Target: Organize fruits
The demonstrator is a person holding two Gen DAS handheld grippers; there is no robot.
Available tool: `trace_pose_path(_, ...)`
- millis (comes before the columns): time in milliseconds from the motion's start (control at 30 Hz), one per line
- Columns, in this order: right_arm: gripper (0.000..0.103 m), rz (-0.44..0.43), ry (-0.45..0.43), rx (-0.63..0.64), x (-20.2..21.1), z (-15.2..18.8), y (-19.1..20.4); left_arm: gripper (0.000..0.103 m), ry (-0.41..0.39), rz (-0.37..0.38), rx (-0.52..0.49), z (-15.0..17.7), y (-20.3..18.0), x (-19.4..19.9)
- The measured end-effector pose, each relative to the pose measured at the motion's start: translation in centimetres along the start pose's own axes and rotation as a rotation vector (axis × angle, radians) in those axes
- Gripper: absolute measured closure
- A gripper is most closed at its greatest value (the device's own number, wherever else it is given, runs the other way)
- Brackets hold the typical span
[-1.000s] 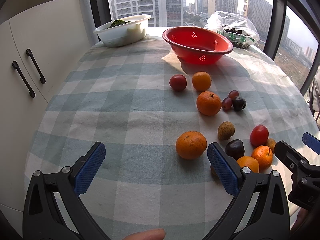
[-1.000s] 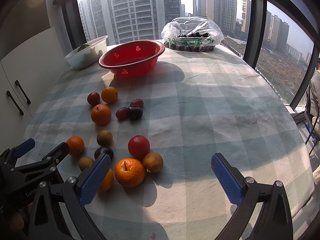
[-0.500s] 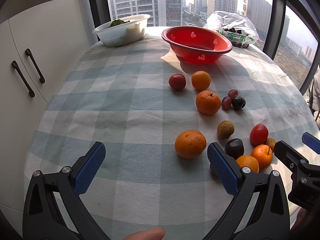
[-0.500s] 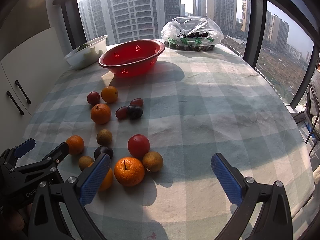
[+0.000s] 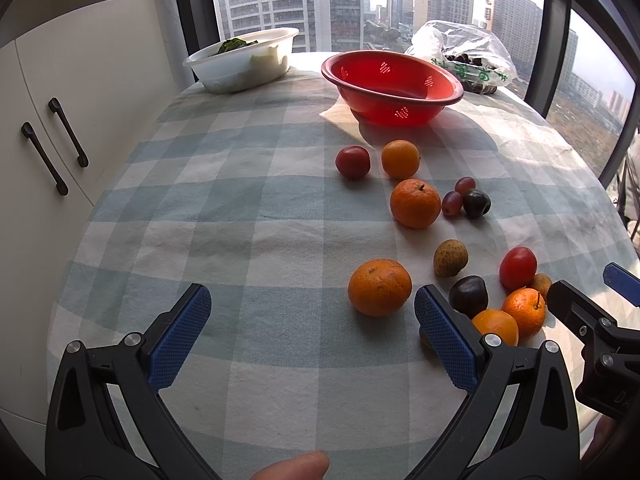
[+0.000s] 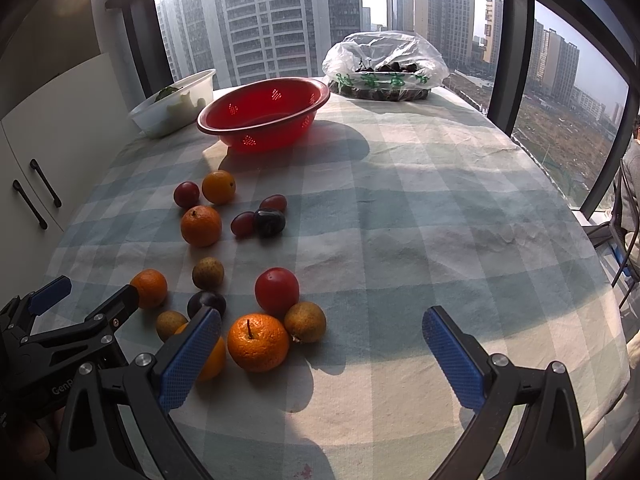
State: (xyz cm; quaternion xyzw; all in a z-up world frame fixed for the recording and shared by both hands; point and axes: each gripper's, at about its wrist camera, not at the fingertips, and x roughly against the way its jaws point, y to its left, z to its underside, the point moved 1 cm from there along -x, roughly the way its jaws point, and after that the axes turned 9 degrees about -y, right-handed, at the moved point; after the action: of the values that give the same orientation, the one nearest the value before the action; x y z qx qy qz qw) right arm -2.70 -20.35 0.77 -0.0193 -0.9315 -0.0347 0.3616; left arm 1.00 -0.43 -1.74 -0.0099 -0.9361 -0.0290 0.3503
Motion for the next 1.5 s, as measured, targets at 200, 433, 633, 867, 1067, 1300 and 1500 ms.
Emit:
trace_pose_path(200, 0.0, 0.0, 0.001, -0.001, 0.0, 0.1, 0.0, 0.0, 0.0, 0.001, -0.001, 0.1, -0.1, 0.0)
trace_pose_path(433, 0.0, -0.01, -0.001, -0.006, 0.1, 0.1, -0.1, 0.0, 0.003, 0.033, -0.006, 1.4, -0.4, 0.0)
trace_pose_path(633, 0.0, -0.119, -0.056, -0.029, 1.2, 0.4, -1.0, 0.0, -0.038, 0.247, 0.028, 1.3, 2.1, 0.3)
trace_pose_path(867, 0.005, -0.214, -0.088, -0.036, 1.8, 1.1, -1.6, 0.0, 0.029, 0.325, -0.09, 1.8, 3.2, -0.1)
trace_pose_path(1067, 0.016, -0.312, -0.095, -0.033, 2.6, 1.6, -1.5, 0.0, -0.004, 0.406, -0.261, 0.9, 1.8, -0.9)
trace_pose_path(1300, 0.029, -0.385, -0.084, -0.014, 3.3, 2.8, -0.6, 0.009, 0.003, 0.554, -0.491, -0.3, -0.1, -2.6)
trace_pose_path(1500, 0.04, -0.417, -0.055, 0.044, 2.9, 3.2, 1.0, 0.046, 0.06, 0.603, -0.579, 0.2, -0.9, -4.4)
